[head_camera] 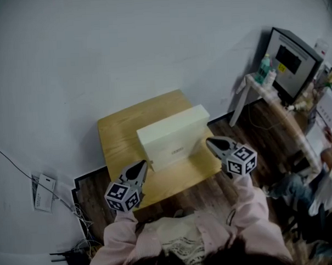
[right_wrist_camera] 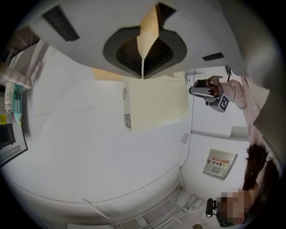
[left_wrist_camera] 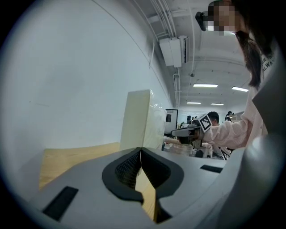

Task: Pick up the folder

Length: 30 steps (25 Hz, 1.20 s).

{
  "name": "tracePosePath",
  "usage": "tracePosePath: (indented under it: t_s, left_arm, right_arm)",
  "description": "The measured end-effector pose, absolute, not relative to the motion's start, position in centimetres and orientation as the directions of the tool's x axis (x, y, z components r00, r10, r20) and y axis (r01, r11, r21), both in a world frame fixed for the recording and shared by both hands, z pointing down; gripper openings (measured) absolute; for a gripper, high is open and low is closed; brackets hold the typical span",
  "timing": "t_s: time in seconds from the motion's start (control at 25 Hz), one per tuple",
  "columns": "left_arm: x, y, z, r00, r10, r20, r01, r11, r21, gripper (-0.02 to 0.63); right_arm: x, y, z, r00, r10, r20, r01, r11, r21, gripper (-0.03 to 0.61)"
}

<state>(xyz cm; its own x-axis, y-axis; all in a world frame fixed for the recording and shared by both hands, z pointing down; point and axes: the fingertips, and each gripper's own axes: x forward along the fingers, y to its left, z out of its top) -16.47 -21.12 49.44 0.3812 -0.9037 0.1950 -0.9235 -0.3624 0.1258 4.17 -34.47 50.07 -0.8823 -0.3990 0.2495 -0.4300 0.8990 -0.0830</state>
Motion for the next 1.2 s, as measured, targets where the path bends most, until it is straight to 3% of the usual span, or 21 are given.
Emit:
tracePosePath:
  t_s: [0.24, 0.36, 0.72, 1.2]
  left_arm:
    - [-16.5, -21.1, 49.8, 0.347, -0.912, 0.22, -0.937, -0.327, 0.124, 0.021]
    - [-16.3, -21.1, 50.3, 0.329, -0.914, 0.237, -0.943, -0.306, 0.131, 0.065]
    - [-16.2, -21.9, 50.9, 0.273, -0.928, 0.255, -0.96, -0.247, 0.131, 0.198]
    - [-16.5, -23.5, 52.1, 0.245, -0.931, 0.271, -0.966, -0.211, 0.147, 0.341]
  right_arm:
    - [4.0, -35.3, 51.6, -0.886, -0.314, 0.341, -0.347, 0.937, -0.041, 0.032]
    - [3.7, -35.8, 52.3, -0.891, -0.271, 0.364, -0.305, 0.952, -0.04, 0.043]
    - [2.6, -37.0, 52.9, -0.918, -0.121, 0.377, -0.165, 0.983, -0.086, 0.184]
    - [1.6, -38.2, 53.7, -0.923, 0.009, 0.384, -0.034, 0.994, -0.106, 0.25]
